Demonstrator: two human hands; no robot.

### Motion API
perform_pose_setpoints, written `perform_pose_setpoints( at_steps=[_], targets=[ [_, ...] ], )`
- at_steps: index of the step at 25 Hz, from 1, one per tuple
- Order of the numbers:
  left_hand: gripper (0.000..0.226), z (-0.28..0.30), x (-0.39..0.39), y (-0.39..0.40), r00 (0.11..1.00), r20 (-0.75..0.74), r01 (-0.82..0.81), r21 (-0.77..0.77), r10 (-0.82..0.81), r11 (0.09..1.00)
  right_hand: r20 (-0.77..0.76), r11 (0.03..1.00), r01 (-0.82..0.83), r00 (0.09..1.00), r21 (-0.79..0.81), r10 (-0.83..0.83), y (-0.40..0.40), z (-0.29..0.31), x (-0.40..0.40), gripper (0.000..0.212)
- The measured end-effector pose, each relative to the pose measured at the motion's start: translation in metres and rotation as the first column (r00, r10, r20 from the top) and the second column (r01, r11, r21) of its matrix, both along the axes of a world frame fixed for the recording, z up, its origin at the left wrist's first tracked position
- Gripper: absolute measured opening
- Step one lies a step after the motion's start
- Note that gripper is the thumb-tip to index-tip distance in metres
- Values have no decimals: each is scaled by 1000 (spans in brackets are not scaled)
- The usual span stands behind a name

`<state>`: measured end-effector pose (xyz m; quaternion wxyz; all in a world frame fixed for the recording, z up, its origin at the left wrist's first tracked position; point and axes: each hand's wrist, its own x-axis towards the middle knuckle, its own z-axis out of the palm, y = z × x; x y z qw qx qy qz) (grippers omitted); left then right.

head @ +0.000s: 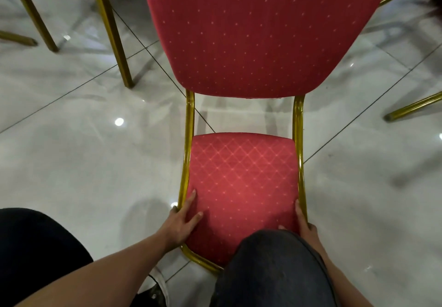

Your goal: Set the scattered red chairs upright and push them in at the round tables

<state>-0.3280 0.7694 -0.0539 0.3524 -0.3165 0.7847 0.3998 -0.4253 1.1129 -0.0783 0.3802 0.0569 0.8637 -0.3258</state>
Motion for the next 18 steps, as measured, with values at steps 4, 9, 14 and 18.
perform_pose_setpoints(
  at_steps=[4,9,14,18],
  targets=[
    [68,-2,5,1,985,-35,-166,46,168,985,-10,999,-42,999,13,42,1,-2,-2,85],
    [65,28,19,0,988,-101,-122,-90,113,988,-60,990,-120,990,77,125,6,36,4,65],
    [61,112,28,17,983,-165,-104,-153,79,983,-102,983,-116,986,144,131,20,128,2,58],
    [64,198,48,35,992,-111,-81,-157,64,984,-95,968,-109,986,225,134,28,213,21,59]
  ],
)
